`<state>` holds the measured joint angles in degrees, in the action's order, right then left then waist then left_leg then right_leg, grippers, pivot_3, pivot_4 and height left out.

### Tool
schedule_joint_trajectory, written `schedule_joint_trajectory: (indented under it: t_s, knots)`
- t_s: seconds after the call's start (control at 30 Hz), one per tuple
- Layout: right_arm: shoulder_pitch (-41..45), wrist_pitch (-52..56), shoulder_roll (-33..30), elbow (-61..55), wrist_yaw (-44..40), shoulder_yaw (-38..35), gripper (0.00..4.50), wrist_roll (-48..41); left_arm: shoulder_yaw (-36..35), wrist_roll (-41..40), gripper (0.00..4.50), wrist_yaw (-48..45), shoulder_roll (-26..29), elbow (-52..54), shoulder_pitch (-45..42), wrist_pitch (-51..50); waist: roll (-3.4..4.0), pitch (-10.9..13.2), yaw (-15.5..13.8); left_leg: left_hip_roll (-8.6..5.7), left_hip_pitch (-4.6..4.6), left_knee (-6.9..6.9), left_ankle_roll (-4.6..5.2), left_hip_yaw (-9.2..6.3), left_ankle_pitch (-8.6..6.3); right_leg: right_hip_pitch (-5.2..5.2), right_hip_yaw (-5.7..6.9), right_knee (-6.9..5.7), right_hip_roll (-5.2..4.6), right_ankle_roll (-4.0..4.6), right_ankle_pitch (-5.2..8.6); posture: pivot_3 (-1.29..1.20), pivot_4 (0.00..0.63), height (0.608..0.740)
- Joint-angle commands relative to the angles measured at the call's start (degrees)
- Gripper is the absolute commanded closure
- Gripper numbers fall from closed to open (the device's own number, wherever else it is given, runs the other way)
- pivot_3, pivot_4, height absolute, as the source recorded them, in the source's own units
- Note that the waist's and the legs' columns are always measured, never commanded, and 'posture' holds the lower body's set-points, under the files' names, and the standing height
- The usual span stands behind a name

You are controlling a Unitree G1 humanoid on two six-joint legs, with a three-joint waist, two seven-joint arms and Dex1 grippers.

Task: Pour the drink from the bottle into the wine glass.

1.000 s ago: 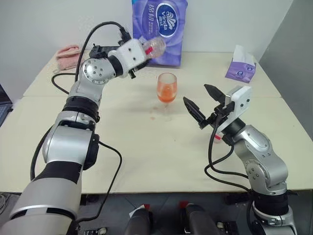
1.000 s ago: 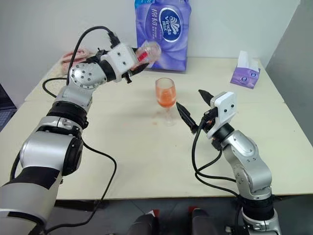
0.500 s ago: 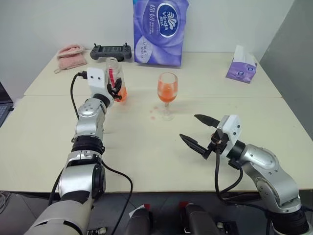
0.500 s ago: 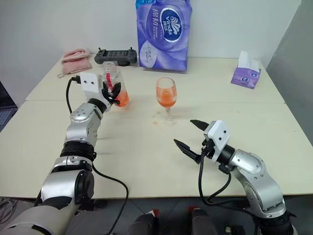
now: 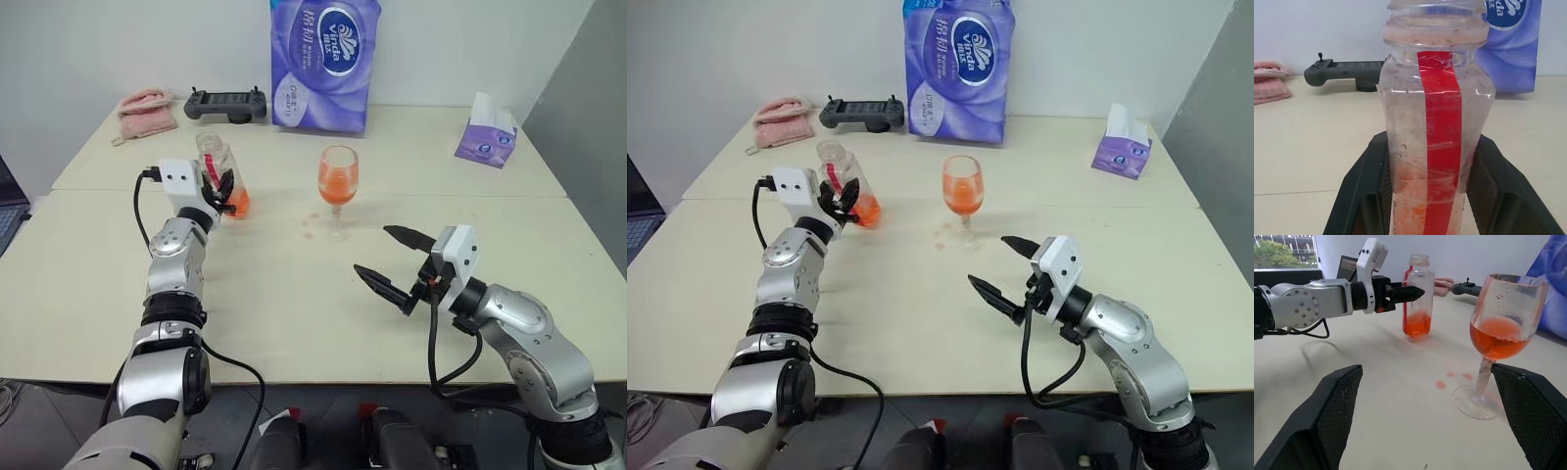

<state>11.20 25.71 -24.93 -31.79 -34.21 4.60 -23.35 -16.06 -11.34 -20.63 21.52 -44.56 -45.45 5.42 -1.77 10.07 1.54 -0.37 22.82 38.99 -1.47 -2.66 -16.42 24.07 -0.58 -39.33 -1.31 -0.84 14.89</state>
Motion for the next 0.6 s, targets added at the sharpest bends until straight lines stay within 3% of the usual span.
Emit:
schedule_joint_trajectory:
  t_s: [0.03, 0.2, 0.23, 0.5, 0.6]
  knots:
    - [0.94, 0.04, 0.26, -1.87, 0.86, -0.6, 0.0, -0.49, -0.11, -0.12, 1.82, -0.38, 0.87, -0.16, -0.18, 2.03, -0.01, 0.0, 0.01, 0.0, 0.0, 0.0, 0.0, 0.0, 0.0, 0.0, 0.01, 0.0, 0.0, 0.0, 0.0, 0.0, 0.15, 0.74]
    - [1.19, 0.4, 0.53, -1.87, 1.72, -0.57, 0.0, -0.46, -0.3, -0.26, 0.16, -0.44, 1.27, -0.56, 0.29, 2.03, -0.02, -0.02, 0.0, 0.0, 0.0, 0.0, 0.01, 0.0, -0.01, 0.0, 0.01, 0.0, 0.0, 0.0, 0.0, 0.0, 0.15, 0.74]
    - [1.24, 0.44, 0.55, -1.84, 1.81, -0.56, 0.0, -0.37, -0.31, -0.28, 0.01, -0.41, 1.31, -0.41, 0.48, 1.89, -0.02, -0.02, 0.0, 0.0, 0.0, 0.0, 0.02, 0.0, -0.01, 0.0, 0.01, 0.0, 0.0, 0.0, 0.0, 0.0, 0.15, 0.74]
    - [0.5, 1.45, 0.69, -2.88, 3.13, -0.77, 0.0, -0.69, 0.56, -0.22, 0.01, 0.02, 1.13, 6.11, 5.68, -2.46, -0.02, -0.03, 0.02, 0.01, -0.01, -0.01, 0.02, 0.0, -0.01, 0.0, -0.03, -0.01, 0.0, 0.0, 0.0, 0.0, 0.15, 0.74]
    - [-1.81, 3.05, 0.54, -5.14, 4.69, -1.64, 0.0, -1.37, 1.45, -1.11, 0.01, 0.17, 0.94, 19.03, 14.57, -10.55, 0.01, -0.06, 0.06, 0.03, -0.01, -0.02, 0.01, -0.01, -0.01, 0.01, -0.07, 0.0, -0.04, 0.0, 0.0, 0.0, 0.15, 0.74]
